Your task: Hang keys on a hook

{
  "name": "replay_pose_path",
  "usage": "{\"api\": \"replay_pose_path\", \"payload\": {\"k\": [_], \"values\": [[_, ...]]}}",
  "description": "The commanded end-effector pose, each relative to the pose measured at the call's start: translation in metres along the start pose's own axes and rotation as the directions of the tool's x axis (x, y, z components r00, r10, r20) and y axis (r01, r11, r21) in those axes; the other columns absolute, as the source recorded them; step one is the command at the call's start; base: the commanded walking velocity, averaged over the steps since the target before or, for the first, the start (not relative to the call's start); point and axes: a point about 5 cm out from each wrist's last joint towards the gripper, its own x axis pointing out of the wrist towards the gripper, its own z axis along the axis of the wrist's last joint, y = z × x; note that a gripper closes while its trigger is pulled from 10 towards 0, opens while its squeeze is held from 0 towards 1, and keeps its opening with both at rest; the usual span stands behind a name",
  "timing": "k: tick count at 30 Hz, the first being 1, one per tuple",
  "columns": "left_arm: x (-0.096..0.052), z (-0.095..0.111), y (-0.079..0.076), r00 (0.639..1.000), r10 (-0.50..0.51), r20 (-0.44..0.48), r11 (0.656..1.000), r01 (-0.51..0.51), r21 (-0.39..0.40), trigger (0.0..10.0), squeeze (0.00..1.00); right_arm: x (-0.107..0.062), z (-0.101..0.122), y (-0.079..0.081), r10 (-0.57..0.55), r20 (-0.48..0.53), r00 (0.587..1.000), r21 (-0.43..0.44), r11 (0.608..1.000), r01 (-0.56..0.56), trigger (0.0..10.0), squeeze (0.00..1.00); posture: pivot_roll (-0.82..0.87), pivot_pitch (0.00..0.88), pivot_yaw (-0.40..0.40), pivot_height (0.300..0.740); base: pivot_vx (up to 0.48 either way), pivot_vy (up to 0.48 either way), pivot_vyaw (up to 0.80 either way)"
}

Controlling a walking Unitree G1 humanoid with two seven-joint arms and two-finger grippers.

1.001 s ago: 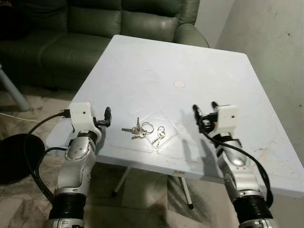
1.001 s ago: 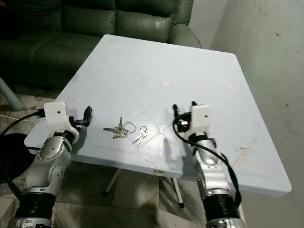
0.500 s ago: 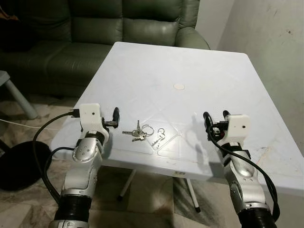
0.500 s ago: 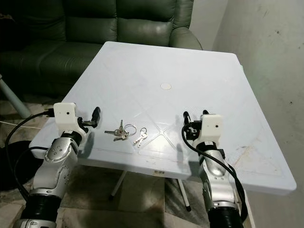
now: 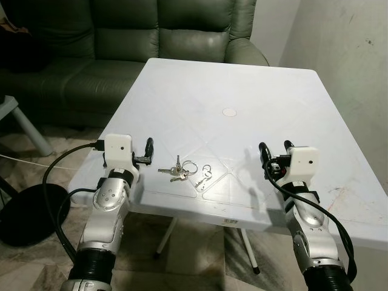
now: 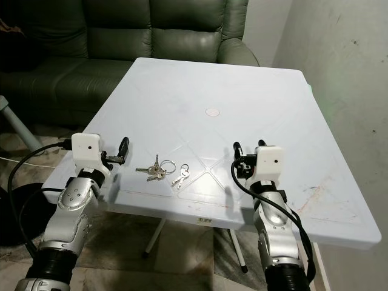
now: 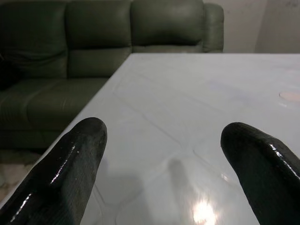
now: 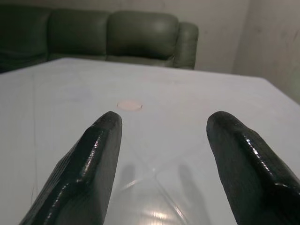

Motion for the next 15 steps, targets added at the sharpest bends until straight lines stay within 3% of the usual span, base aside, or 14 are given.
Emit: {"api": "replay_pose_path", "payload": {"k": [1, 7, 11, 15], "values": [[0.003, 0.004, 0.004, 1.000, 0.015, 0.017, 1.000, -0.015, 0.002, 10.0, 0.00, 0.002, 0.001, -0.002, -0.024, 0.007, 1.000, 0.006, 1.000, 0.024, 10.0, 0.00, 0.00, 0.000, 0.017, 0.740, 0.000, 0.000, 0.00], [0.007, 0.003, 0.006, 1.000, -0.001, 0.007, 1.000, 0.001, -0.030, 10.0, 0.00, 0.002, -0.001, 0.004, -0.020, 0.009, 1.000, 0.014, 1.000, 0.020, 10.0, 0.00, 0.00, 0.000, 0.026, 0.740, 0.000, 0.000, 0.00], [0.008, 0.003, 0.007, 1.000, -0.026, 0.007, 0.993, 0.027, -0.118, 10.0, 0.00, 0.003, -0.002, 0.007, -0.007, 0.002, 1.000, 0.017, 1.000, 0.007, 10.0, 0.00, 0.00, 0.000, 0.026, 0.740, 0.000, 0.000, 0.00], [0.006, -0.001, 0.006, 0.999, -0.040, -0.002, 0.996, 0.040, -0.080, 10.0, 0.00, 0.004, -0.004, 0.009, 0.010, -0.002, 1.000, 0.011, 1.000, -0.010, 10.0, 0.00, 0.00, 0.000, 0.019, 0.740, 0.000, 0.000, 0.00]]}}
